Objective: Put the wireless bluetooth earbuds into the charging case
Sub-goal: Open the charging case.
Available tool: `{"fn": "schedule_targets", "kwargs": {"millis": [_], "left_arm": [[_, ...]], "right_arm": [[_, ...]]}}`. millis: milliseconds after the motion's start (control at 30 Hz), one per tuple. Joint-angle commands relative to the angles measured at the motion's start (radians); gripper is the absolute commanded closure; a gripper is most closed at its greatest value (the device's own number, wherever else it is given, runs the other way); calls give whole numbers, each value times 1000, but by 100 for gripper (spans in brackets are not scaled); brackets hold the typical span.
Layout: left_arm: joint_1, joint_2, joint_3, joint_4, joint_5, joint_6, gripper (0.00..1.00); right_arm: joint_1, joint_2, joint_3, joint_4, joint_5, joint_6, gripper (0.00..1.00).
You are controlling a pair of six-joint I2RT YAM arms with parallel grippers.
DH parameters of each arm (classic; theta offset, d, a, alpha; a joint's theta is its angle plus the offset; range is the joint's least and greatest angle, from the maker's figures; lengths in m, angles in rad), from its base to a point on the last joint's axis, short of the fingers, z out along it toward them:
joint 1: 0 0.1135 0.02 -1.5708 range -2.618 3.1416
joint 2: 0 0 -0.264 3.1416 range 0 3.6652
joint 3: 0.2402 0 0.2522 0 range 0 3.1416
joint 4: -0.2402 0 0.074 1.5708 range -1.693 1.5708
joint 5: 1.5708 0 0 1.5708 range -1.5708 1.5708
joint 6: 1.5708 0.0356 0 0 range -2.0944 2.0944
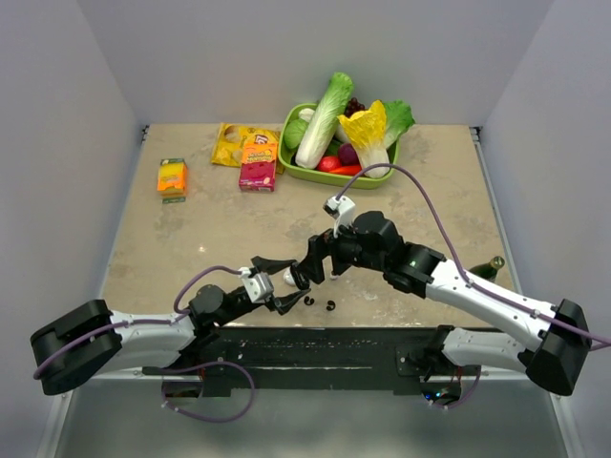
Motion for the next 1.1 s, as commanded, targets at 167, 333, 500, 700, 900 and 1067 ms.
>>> {"fn": "schedule_targets", "kwargs": {"millis": [167,333,500,700,900,1067], "left_arm": [[-19,-25,21,77,-30,53,100],[-25,-33,26,72,-35,72,100],[-32,-34,27,69,-41,82,100],[-46,-52,13,64,-61,89,100],[-51,-88,-2,58,-78,90,100],[-54,-100,-6,46,-86,92,100]], "right_arm": [[10,55,33,19,-60,20,3],[10,70,31,13,-48,21,4],[10,79,25,2,-23,24,5],[8,43,16,-18,61,40,6],[8,19,10,-24,87,46,7],[8,9,7,-22,98,52,7]]}}
